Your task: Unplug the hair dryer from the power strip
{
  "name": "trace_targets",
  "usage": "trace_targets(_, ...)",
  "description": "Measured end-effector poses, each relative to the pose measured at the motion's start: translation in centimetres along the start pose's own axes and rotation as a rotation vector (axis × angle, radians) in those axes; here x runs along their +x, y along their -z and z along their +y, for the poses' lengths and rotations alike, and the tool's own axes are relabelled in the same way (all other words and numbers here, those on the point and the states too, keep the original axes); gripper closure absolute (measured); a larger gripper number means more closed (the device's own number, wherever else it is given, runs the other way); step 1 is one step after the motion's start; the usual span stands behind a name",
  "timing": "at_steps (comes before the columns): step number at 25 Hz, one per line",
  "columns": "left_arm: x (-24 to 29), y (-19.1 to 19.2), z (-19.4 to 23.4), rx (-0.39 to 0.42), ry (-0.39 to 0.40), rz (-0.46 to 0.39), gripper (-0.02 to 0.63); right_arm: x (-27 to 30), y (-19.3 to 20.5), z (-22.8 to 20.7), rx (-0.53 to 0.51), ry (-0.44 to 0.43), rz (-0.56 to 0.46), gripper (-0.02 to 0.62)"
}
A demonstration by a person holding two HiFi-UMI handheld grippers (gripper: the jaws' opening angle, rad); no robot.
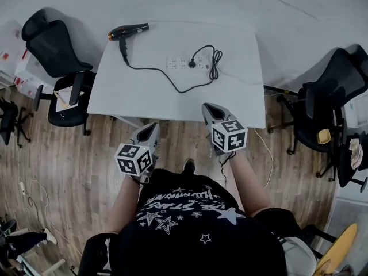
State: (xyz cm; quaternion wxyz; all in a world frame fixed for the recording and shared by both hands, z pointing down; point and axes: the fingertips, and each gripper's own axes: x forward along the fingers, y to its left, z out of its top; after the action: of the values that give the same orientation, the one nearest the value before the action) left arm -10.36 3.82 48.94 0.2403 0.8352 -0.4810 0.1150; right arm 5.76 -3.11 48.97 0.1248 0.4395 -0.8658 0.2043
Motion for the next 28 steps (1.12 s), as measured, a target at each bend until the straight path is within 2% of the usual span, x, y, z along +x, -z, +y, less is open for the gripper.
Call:
trace_targets(5, 0.9, 0.3, -1.1, 0.019, 0.014, 0.035, 0.600, -0.1, 0.5, -0.6, 0.029, -0.008, 0.000, 0.588)
trace_targets(11, 2.4, 0.3, -0.4, 0.013, 0.016, 0.057, 0.598, -0.9, 2.0, -1.8, 0.051, 0.021, 0.018, 0.588)
trace_targets(18, 6.0, -2.3, -0.6, 0.064, 0.071, 0.044, 0.598, -1.6, 0.8, -4.5, 0.095, 0.085, -0.012, 0.588)
trace_targets(23, 8.0, -4.1, 0.9, 0.059, 0.085, 0.028, 0.600, -1.1, 0.1, -5.1, 0.068, 0.104, -0.006, 0.587)
trace_targets(28, 10.1, -4.8, 2.1, 0.063, 0.109, 0.053, 0.600, 1.0, -1.1, -6.4, 0.046, 0.119, 0.016, 0.586)
